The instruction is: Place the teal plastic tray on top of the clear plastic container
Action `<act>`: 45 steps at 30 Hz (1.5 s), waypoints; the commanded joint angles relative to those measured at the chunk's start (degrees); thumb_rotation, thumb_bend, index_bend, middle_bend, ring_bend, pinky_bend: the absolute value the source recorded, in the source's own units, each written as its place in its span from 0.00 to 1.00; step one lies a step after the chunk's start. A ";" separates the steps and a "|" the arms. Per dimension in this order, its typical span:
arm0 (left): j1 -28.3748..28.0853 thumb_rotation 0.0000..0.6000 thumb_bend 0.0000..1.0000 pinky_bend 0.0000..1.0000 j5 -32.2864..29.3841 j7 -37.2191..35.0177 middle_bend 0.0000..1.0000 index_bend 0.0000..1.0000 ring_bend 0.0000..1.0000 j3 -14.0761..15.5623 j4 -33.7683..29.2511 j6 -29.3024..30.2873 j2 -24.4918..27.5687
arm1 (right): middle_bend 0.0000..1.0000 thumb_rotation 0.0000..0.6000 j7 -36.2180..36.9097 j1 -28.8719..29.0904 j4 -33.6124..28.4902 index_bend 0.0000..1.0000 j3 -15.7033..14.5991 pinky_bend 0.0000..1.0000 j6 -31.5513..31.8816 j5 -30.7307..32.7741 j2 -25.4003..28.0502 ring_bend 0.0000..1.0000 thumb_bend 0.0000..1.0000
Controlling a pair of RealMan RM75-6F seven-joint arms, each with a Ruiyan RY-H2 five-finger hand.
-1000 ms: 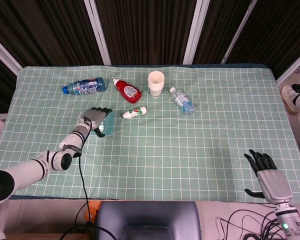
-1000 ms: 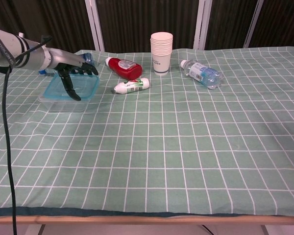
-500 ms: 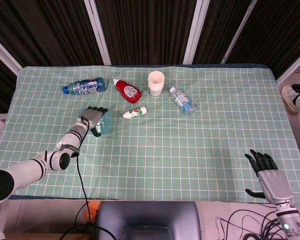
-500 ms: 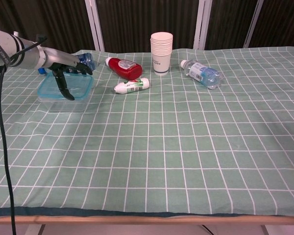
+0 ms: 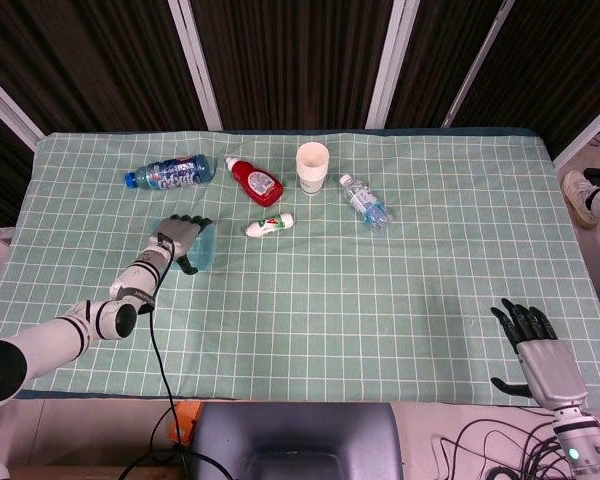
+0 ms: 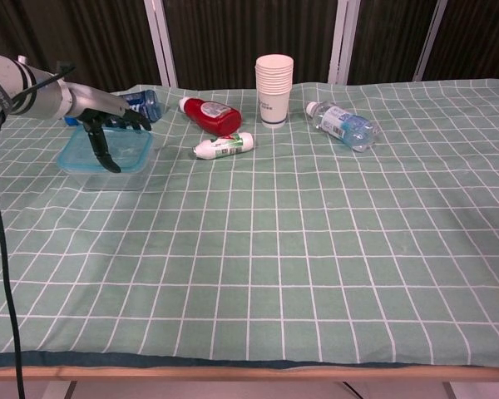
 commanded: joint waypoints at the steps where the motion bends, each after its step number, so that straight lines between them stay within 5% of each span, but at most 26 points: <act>1: -0.03 1.00 0.28 0.71 0.04 0.08 0.71 0.00 0.62 0.10 0.17 0.05 -0.20 | 0.00 1.00 0.06 0.00 -0.01 0.00 0.01 0.00 0.01 -0.01 0.02 0.00 0.06; 45: -1.31 1.00 0.28 0.71 -4.23 4.01 0.71 0.00 0.62 4.46 3.08 0.93 -3.74 | 0.00 1.00 0.61 -0.20 -0.03 0.00 0.08 0.00 0.26 -0.14 0.36 0.00 0.06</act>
